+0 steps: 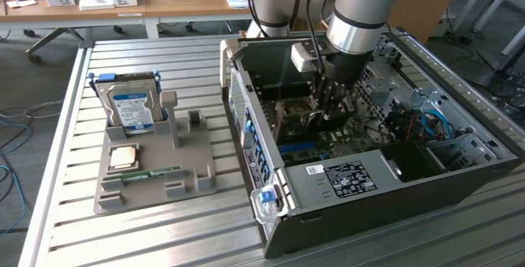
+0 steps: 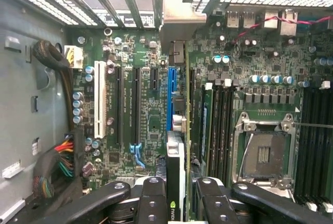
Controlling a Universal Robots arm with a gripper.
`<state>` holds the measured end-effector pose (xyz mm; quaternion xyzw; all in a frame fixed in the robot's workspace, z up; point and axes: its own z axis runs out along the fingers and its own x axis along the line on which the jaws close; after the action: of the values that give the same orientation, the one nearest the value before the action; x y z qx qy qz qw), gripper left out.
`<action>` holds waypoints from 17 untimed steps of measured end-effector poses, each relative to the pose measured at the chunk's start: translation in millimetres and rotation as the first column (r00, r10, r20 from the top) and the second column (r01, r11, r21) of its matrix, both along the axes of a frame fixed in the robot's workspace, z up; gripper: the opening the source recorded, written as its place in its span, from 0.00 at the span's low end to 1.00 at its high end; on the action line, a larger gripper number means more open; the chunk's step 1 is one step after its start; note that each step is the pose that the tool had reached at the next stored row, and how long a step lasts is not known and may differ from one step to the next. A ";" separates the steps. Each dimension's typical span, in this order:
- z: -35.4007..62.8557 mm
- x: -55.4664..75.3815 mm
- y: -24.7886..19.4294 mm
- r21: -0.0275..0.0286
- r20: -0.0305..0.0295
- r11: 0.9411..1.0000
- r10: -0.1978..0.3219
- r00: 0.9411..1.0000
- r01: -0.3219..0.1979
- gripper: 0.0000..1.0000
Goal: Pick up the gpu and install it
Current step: 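Insert the gpu into the slot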
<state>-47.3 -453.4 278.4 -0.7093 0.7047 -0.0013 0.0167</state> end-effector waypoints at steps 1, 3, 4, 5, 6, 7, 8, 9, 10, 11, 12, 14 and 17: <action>0.0 -1.3 -0.1 0.000 0.000 1.000 0.000 1.000 0.000 0.27; 0.0 -3.6 -0.2 0.000 0.000 1.000 0.000 1.000 0.000 0.27; 0.0 -4.5 -0.3 0.000 0.000 1.000 0.000 1.000 0.000 0.27; 0.0 -5.0 -0.5 0.000 0.000 1.000 0.000 1.000 0.000 0.27; 0.0 -5.2 -0.8 0.000 0.000 1.000 0.000 1.000 0.000 0.27; -0.3 -5.3 -1.0 0.000 0.000 1.000 0.000 1.000 0.000 0.27; -0.7 -5.4 -1.3 0.000 0.000 1.000 0.000 1.000 0.000 0.27; -1.2 -5.7 -1.5 0.000 0.000 1.000 0.000 1.000 0.000 0.27; -1.7 -5.9 -1.8 0.000 0.000 1.000 0.000 1.000 0.000 0.27; -2.0 -6.1 -2.2 0.000 0.000 1.000 0.000 1.000 0.000 0.27; -2.2 -6.4 -2.9 0.000 0.000 1.000 0.000 1.000 0.000 0.27; -2.6 -7.3 -3.8 0.000 0.000 1.000 0.000 1.000 0.000 0.27; -4.5 -10.7 -3.9 0.000 0.000 1.000 0.000 1.000 0.000 0.27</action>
<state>-58.0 -457.4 274.0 -0.7093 0.7047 -0.0012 0.0167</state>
